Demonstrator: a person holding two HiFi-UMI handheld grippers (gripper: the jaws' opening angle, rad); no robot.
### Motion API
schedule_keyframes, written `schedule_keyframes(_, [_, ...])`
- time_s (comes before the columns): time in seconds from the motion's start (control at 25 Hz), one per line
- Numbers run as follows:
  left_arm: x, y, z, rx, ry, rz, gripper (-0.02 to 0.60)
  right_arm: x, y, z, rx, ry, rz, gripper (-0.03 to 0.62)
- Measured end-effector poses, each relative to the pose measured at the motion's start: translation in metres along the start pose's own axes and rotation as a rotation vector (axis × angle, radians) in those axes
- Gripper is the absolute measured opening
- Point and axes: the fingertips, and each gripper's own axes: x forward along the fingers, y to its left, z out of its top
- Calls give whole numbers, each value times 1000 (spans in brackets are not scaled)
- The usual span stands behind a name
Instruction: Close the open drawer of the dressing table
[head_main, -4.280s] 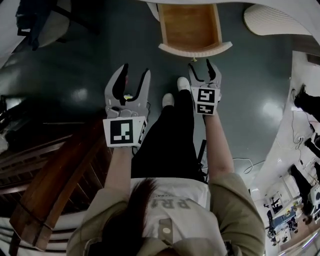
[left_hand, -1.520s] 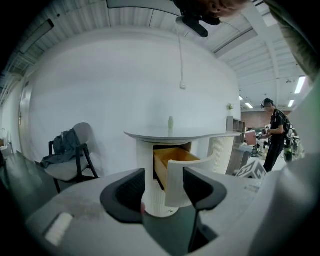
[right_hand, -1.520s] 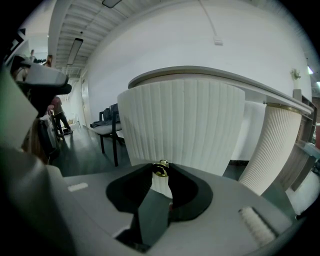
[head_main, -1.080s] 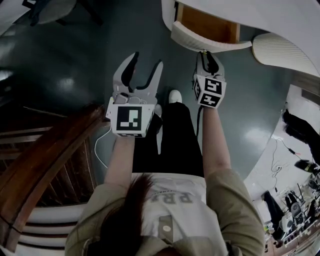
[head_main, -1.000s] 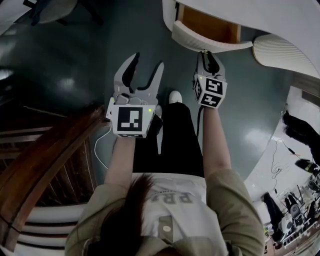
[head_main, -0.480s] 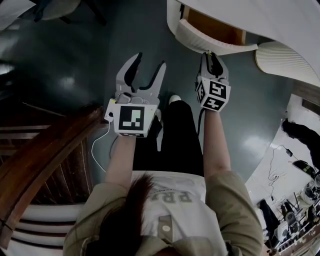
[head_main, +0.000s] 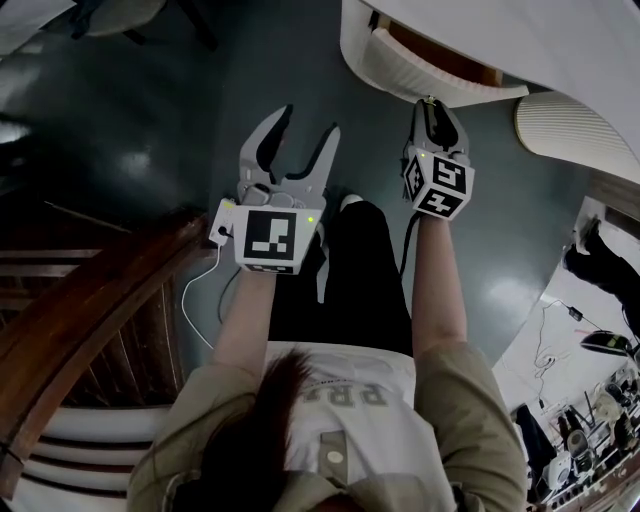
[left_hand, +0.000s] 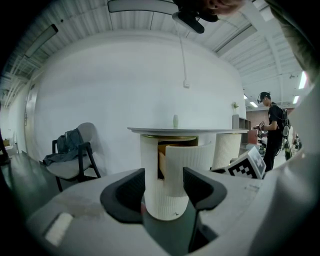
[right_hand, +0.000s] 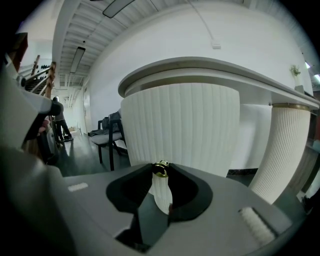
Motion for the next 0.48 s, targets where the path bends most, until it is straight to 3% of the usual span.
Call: schedule_keyframes(0.48, [12,6,-9,-11,-1,7,252,22,-8,15,16,-22,11,104])
